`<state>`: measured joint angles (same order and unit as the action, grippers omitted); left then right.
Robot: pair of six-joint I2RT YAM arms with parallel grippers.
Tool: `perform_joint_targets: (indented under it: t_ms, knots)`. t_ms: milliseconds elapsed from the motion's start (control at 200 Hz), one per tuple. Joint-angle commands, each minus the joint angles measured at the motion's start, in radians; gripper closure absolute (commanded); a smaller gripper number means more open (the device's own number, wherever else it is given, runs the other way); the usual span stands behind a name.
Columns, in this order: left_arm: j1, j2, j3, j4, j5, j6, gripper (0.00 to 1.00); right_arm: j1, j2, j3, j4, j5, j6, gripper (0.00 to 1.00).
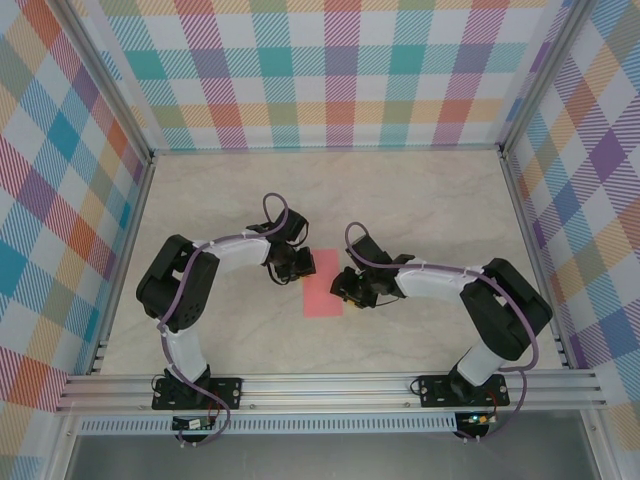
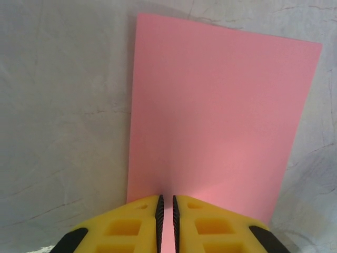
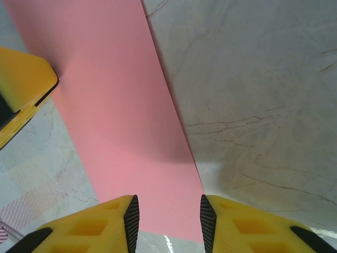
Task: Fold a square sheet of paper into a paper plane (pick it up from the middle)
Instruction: Third fold the triangle at the center of the table.
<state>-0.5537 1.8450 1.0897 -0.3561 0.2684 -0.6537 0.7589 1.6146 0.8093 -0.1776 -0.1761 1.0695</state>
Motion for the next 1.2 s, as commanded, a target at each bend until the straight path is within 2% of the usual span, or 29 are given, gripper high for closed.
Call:
perform_joint_targets:
  t_ms: [0, 215, 435, 975, 1120, 1195]
  knots:
    - [0.016, 0.02, -0.02, -0.021, -0.022, 0.023, 0.85, 0.001, 0.022, 0.026, -0.018, -0.003, -0.014, 0.62]
    - [0.017, 0.015, -0.073, 0.022, -0.005, 0.002, 0.85, 0.003, 0.061, 0.021, 0.015, -0.03, -0.013, 0.62]
    - [0.017, 0.015, -0.086, 0.031, 0.002, -0.003, 0.85, 0.003, 0.07, 0.015, 0.064, -0.059, -0.016, 0.73]
    - [0.017, 0.013, -0.093, 0.043, 0.02, -0.013, 0.85, 0.003, 0.055, 0.039, 0.098, -0.087, -0.063, 0.7]
    - [0.017, 0.012, -0.092, 0.042, 0.022, -0.015, 0.85, 0.003, 0.054, 0.056, 0.073, -0.078, -0.075, 0.69]
    - [0.017, 0.011, -0.094, 0.042, 0.023, -0.014, 0.86, 0.003, 0.04, 0.072, 0.001, -0.026, -0.082, 0.68]
